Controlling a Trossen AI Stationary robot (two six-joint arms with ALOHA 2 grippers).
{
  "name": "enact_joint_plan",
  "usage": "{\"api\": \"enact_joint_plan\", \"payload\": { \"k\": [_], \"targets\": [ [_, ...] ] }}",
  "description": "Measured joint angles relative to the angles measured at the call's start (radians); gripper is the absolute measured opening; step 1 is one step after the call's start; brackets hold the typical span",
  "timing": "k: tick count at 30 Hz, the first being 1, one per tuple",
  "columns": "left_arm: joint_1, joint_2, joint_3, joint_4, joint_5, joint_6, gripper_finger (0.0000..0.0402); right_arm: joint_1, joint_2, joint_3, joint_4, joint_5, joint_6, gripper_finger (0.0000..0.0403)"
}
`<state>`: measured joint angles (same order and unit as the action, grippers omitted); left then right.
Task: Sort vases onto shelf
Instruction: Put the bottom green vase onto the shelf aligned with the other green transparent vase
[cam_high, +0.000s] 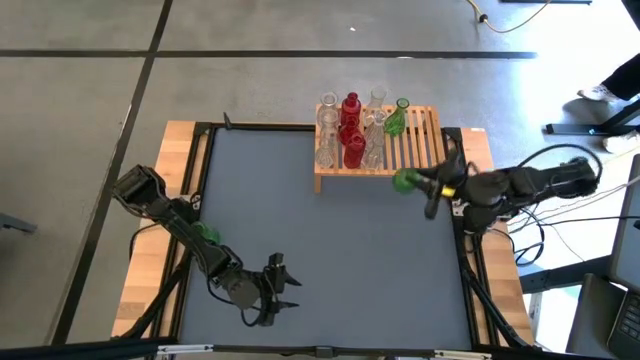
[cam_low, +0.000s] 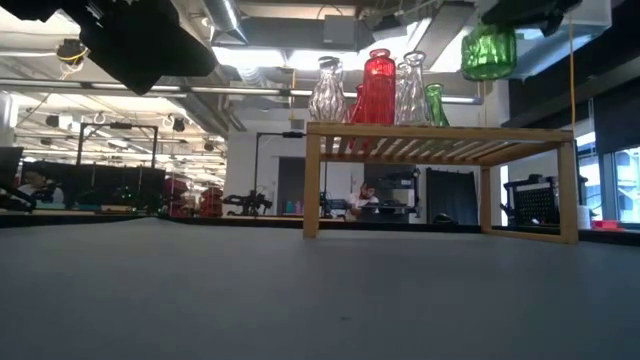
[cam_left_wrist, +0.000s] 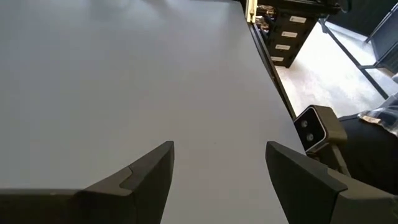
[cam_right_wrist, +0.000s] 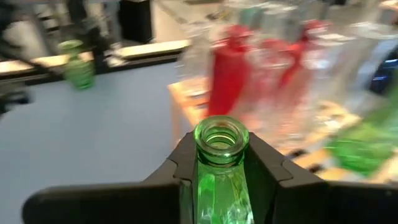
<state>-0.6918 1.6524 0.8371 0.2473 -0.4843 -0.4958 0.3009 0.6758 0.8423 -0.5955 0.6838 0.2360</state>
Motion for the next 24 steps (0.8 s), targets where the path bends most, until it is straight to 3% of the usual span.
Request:
{"api": "enact_joint_plan", "payload": {
  "k": [8, 14, 24],
  "targets": [
    [0.006, 0.0, 0.0, 0.002, -0.002, -0.026, 0.0247, -0.297, -0.04, -0.011, 0.024, -0.105, -0.165, 0.0071],
    [0.018, 0.0, 0.0, 0.011, -0.003, -0.027, 0.0247, -0.535, 0.038, -0.011, 0.107, -0.318, -0.235, 0.0071],
    [0.019, 0.001, 0.0, 0.034, 0.006, -0.027, 0.0247, -0.828, 0.18, -0.011, 0.216, -0.546, -0.271, 0.0071]
  ]
}}
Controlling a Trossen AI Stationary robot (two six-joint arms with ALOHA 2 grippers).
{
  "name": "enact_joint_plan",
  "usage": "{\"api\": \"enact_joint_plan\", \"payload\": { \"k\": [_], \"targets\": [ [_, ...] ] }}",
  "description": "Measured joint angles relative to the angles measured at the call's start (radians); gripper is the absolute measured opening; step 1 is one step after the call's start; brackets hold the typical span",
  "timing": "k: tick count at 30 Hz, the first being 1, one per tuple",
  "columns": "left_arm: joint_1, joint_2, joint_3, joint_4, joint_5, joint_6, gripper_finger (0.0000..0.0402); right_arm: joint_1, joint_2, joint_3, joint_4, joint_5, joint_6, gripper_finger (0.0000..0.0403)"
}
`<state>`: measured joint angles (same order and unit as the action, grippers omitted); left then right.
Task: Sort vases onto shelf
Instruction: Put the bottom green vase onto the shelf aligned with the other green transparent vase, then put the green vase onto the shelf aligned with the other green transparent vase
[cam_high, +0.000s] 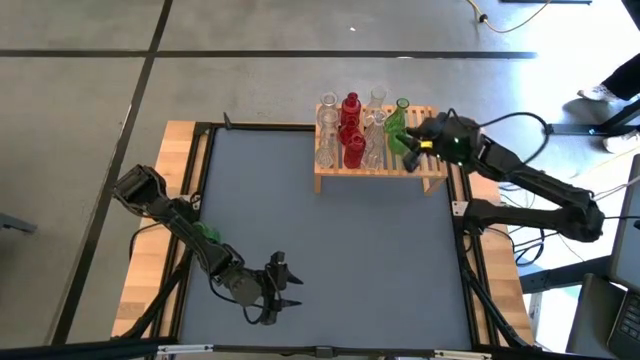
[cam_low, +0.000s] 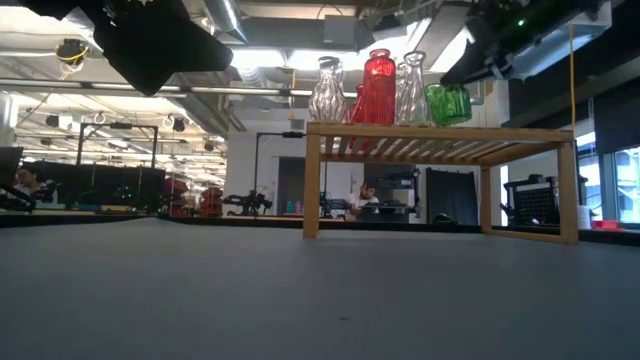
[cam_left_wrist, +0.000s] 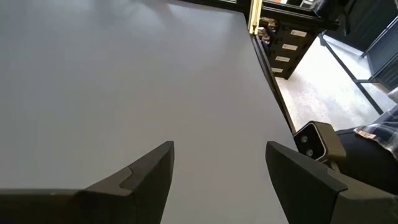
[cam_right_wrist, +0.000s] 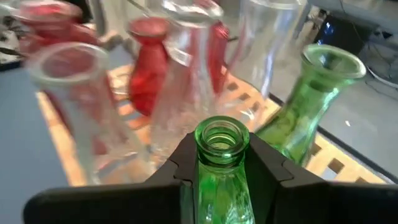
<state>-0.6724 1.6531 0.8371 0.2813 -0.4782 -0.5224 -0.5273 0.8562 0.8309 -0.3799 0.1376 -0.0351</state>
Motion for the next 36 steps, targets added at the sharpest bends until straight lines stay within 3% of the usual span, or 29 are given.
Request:
{"api": "enact_joint_plan", "payload": {
  "k": [7, 18, 29, 36],
  "targets": [
    [0.0, 0.001, 0.0, 0.0, 0.001, 0.0, 0.0247, -0.07, 0.07, 0.0, 0.032, -0.07, 0.003, 0.0071],
    [0.0, 0.001, 0.0, 0.003, 0.001, 0.001, 0.0247, -0.069, 0.137, 0.003, 0.054, -0.055, 0.002, 0.0091],
    [0.0, 0.001, 0.0, 0.003, 0.002, 0.0, 0.0247, -0.069, 0.115, 0.005, 0.02, -0.021, -0.002, 0.0175],
    [0.0, -0.015, 0.0, -0.013, 0.002, -0.035, 0.0247, -0.068, 0.063, 0.121, -0.124, -0.052, -0.033, 0.0202]
  ]
}}
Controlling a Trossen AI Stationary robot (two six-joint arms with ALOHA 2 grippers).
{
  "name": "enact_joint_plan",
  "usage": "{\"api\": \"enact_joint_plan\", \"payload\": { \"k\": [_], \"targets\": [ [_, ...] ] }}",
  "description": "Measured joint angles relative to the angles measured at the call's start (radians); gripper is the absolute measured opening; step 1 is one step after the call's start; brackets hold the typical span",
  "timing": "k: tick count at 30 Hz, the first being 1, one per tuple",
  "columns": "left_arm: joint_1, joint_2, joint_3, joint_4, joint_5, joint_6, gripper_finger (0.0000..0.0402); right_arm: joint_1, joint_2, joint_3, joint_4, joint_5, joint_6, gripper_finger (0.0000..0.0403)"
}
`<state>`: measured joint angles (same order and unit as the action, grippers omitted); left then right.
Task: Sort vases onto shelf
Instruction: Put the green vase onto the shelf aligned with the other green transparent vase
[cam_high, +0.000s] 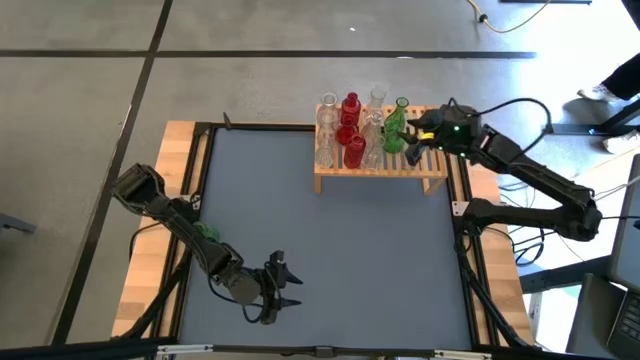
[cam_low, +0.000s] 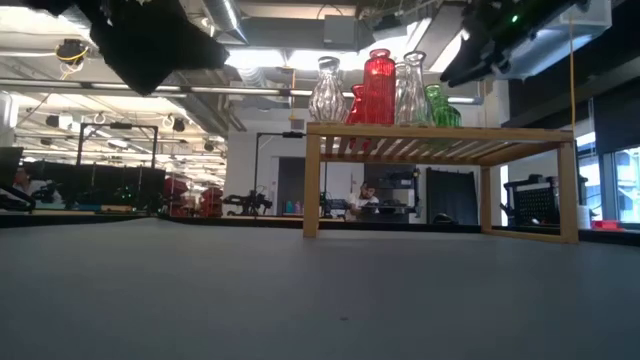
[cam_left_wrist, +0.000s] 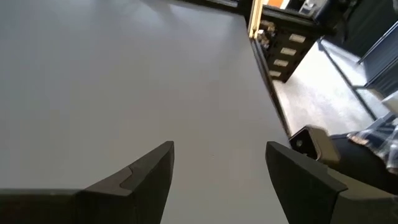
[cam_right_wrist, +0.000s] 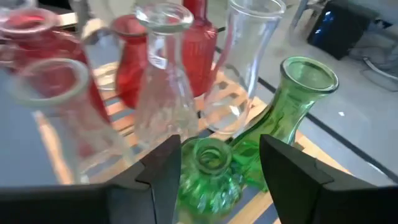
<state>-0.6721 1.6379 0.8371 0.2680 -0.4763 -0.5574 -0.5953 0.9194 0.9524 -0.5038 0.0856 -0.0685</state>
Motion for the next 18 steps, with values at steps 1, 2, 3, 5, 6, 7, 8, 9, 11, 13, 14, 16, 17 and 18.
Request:
{"api": "enact_joint_plan", "payload": {
  "k": [1, 2, 3, 5, 6, 7, 8, 9, 11, 13, 14, 16, 17, 18],
  "targets": [
    [0.002, -0.01, 0.0, -0.004, 0.0, -0.002, 0.0247, 0.0, -0.007, 0.016, -0.026, -0.011, 0.0, 0.0202],
    [0.004, -0.025, 0.0, -0.018, 0.0, -0.002, 0.0247, 0.0, -0.013, 0.03, -0.05, -0.024, -0.001, 0.0201],
    [0.005, -0.043, 0.0, -0.037, 0.0, -0.008, 0.0247, 0.001, -0.022, 0.04, -0.065, -0.042, 0.0, 0.0201],
    [0.013, -0.083, 0.0, -0.084, -0.002, -0.018, 0.0247, 0.018, -0.045, 0.049, -0.079, -0.077, 0.002, 0.0198],
    [0.017, -0.108, 0.0, -0.121, -0.004, -0.031, 0.0247, 0.035, -0.059, 0.049, -0.079, -0.088, 0.005, 0.0196],
    [0.023, -0.132, 0.0, -0.158, -0.007, -0.047, 0.0247, 0.057, -0.073, 0.049, -0.078, -0.098, 0.004, 0.0194],
    [0.032, -0.158, 0.0, -0.196, -0.006, -0.068, 0.0247, 0.081, -0.086, 0.049, -0.078, -0.109, -0.005, 0.0192],
    [0.043, -0.188, 0.0, -0.248, -0.005, -0.09, 0.0247, 0.108, -0.098, 0.049, -0.078, -0.124, -0.019, 0.0191],
    [0.066, -0.247, 0.0, -0.369, 0.007, -0.139, 0.0247, 0.173, -0.123, 0.049, -0.077, -0.158, -0.039, 0.0188],
    [0.091, -0.309, 0.0, -0.491, 0.024, -0.187, 0.0247, 0.241, -0.141, 0.05, -0.075, -0.173, -0.042, 0.0186],
    [0.105, -0.344, 0.002, -0.557, 0.032, -0.215, 0.0247, 0.275, -0.149, 0.05, -0.075, -0.174, -0.042, 0.0186],
    [0.129, -0.398, 0.032, -0.723, 0.047, -0.273, 0.0247, 0.341, -0.158, 0.049, -0.074, -0.175, -0.037, 0.0186],
    [0.14, -0.418, 0.059, -0.81, 0.048, -0.304, 0.0247, 0.374, -0.159, 0.048, -0.072, -0.175, -0.035, 0.0186],
    [0.148, -0.431, 0.093, -0.905, 0.047, -0.341, 0.0247, 0.406, -0.16, 0.045, -0.071, -0.175, -0.032, 0.0186]
  ]
}}
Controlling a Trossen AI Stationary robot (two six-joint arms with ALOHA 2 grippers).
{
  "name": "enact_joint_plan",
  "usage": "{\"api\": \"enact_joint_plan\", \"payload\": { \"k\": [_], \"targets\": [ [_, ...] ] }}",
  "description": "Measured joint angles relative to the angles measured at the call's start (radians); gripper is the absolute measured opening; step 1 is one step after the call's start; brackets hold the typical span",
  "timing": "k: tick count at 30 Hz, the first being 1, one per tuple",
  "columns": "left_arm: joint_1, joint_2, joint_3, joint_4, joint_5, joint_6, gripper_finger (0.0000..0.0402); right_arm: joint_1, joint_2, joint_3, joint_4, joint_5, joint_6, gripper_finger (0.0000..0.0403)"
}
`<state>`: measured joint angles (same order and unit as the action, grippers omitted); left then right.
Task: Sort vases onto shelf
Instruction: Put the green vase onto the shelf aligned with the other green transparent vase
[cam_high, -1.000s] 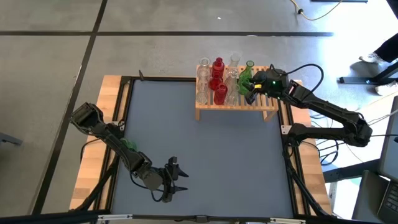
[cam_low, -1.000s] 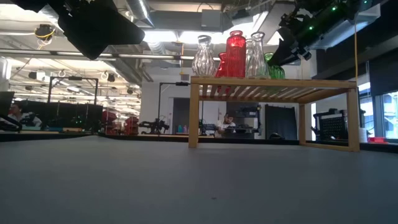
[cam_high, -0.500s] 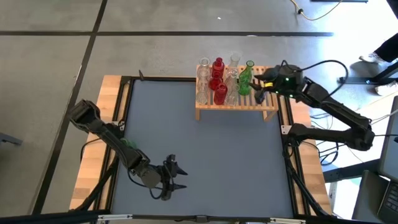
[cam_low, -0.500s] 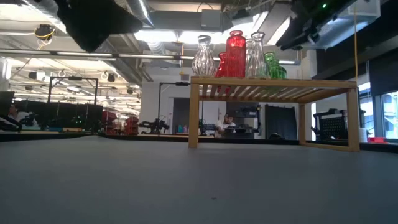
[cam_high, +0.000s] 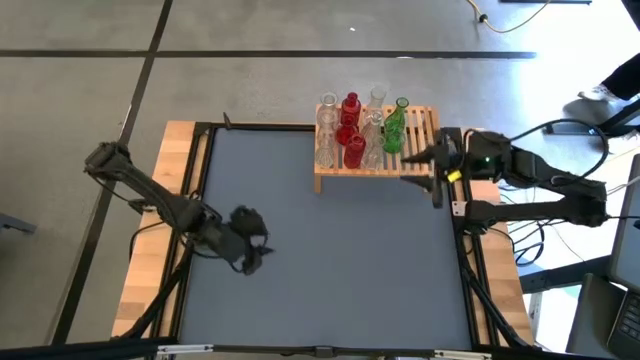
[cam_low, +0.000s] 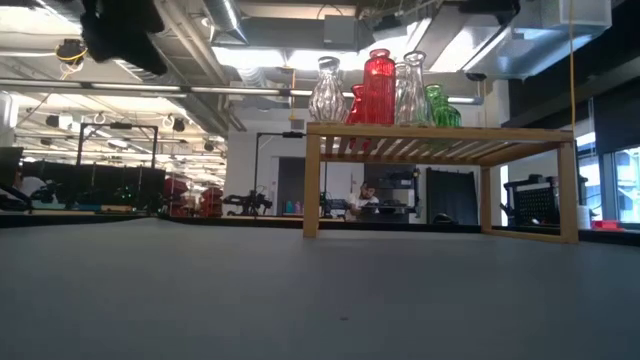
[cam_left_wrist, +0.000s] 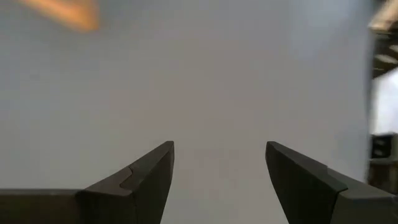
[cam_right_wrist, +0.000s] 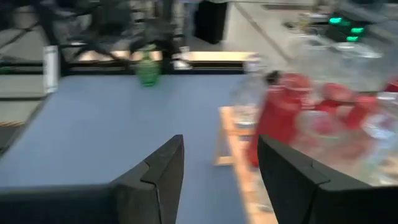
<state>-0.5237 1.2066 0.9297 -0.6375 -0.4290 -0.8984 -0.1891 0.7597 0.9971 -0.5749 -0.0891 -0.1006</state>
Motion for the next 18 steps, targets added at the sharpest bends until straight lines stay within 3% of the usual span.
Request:
{"api": "enact_joint_plan", "payload": {
  "k": [5, 9, 13, 18],
  "targets": [
    [0.026, -0.005, 0.195, -0.418, 0.016, -0.196, 0.0247, 0.132, 0.012, -0.029, 0.009, 0.037, 0.022, 0.0186],
    [0.031, -0.001, 0.281, -0.653, 0.134, -0.398, 0.0247, 0.216, 0.027, -0.063, 0.043, 0.072, 0.041, 0.0186],
    [-0.009, -0.001, 0.301, -0.75, 0.275, -0.544, 0.0247, 0.281, 0.039, -0.093, 0.087, 0.081, 0.044, 0.0186],
    [-0.083, -0.001, 0.262, -0.833, 0.376, -0.701, 0.0247, 0.33, 0.057, -0.107, 0.128, 0.082, 0.044, 0.0186]
  ]
}}
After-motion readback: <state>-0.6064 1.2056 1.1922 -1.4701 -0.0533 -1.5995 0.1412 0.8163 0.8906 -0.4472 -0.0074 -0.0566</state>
